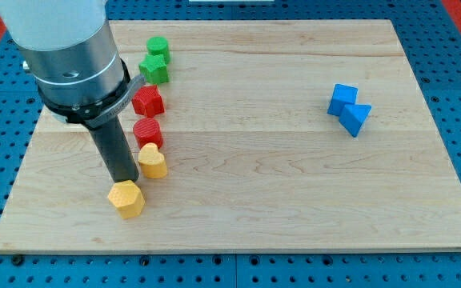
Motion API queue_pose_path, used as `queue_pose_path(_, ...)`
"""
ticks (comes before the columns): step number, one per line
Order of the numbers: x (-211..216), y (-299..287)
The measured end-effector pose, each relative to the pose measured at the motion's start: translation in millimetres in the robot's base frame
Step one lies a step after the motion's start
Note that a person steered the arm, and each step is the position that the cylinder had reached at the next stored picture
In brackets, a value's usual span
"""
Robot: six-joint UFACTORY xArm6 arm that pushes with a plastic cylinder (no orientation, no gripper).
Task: Move the blue triangle towards the blue cube
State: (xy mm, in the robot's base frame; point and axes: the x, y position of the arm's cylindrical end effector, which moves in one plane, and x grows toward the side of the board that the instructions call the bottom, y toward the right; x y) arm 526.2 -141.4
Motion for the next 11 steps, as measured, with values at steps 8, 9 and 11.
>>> queue_pose_path(8,42,309)
queue_pose_path(9,39,309)
queue_pose_path(11,-15,313)
